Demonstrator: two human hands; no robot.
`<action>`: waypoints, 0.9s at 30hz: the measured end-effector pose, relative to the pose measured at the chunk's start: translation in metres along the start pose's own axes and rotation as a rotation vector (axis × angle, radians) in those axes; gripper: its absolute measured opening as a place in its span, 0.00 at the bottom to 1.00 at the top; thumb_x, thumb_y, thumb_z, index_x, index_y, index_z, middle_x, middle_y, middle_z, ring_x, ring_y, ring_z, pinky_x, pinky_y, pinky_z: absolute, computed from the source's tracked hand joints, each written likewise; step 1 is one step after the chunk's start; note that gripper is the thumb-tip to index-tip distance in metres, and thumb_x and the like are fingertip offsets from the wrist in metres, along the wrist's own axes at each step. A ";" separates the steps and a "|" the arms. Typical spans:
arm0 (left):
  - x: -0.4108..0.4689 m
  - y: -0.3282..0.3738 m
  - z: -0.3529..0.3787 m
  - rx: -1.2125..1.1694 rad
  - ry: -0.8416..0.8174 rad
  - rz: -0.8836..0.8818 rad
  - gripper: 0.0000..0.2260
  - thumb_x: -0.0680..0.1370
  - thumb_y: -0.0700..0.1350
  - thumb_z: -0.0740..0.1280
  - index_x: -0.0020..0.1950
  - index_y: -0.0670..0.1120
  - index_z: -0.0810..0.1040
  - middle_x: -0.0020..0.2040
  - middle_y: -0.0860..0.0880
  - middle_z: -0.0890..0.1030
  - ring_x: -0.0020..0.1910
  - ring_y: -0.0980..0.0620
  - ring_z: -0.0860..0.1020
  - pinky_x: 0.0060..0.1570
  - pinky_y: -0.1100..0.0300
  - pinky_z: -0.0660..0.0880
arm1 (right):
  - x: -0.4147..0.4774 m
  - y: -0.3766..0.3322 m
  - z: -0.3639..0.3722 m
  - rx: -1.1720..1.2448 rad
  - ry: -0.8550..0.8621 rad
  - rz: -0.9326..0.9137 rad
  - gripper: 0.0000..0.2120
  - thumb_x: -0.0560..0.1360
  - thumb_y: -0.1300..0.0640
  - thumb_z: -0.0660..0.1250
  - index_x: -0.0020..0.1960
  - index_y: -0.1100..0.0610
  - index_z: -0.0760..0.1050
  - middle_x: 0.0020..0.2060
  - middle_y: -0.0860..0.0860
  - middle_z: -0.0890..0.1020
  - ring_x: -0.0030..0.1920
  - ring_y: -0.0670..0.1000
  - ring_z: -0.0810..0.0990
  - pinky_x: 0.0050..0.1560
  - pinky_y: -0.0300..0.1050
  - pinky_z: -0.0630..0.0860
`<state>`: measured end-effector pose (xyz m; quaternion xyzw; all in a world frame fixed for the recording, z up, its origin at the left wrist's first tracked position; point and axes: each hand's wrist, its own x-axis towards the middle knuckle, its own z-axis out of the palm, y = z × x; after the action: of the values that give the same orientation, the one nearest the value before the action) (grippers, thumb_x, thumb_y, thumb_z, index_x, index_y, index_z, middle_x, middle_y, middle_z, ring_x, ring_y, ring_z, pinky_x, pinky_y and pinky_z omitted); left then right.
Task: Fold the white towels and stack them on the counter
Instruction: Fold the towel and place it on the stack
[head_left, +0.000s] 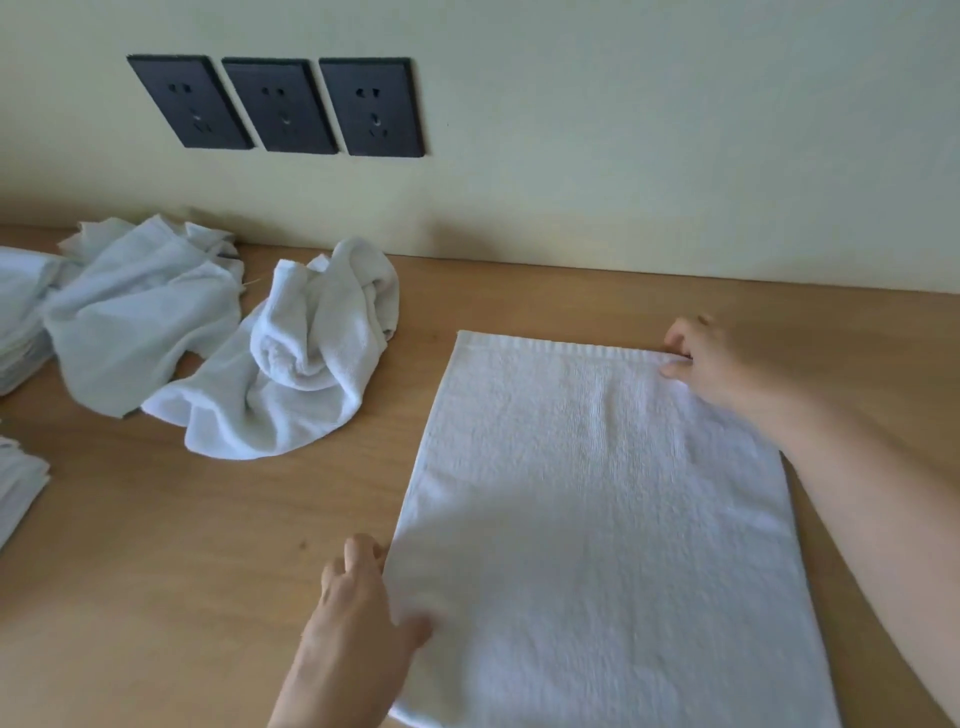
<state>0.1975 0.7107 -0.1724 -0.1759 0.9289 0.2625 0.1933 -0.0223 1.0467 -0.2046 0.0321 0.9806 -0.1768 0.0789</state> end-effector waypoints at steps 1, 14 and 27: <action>0.005 0.001 -0.001 -0.035 0.000 -0.003 0.22 0.71 0.46 0.75 0.53 0.51 0.62 0.52 0.54 0.75 0.52 0.52 0.72 0.48 0.58 0.70 | 0.000 0.003 0.000 0.034 0.008 -0.011 0.10 0.75 0.57 0.70 0.53 0.57 0.72 0.49 0.53 0.69 0.51 0.57 0.74 0.56 0.57 0.73; 0.076 0.041 -0.033 0.256 0.436 0.340 0.12 0.73 0.35 0.68 0.53 0.44 0.71 0.51 0.46 0.71 0.52 0.43 0.69 0.51 0.52 0.69 | -0.097 0.072 -0.023 -0.034 0.008 0.348 0.19 0.81 0.56 0.60 0.32 0.59 0.63 0.31 0.55 0.68 0.30 0.52 0.65 0.32 0.47 0.57; 0.043 -0.002 0.051 0.413 0.223 0.538 0.29 0.82 0.63 0.41 0.80 0.53 0.54 0.80 0.46 0.52 0.79 0.48 0.51 0.76 0.53 0.44 | -0.215 0.059 -0.011 0.395 -0.053 0.606 0.15 0.76 0.55 0.68 0.39 0.66 0.72 0.32 0.57 0.74 0.33 0.55 0.73 0.33 0.46 0.62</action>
<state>0.1745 0.7278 -0.2327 0.0901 0.9908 0.0901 0.0462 0.1934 1.0985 -0.1793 0.3312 0.8711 -0.3323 0.1452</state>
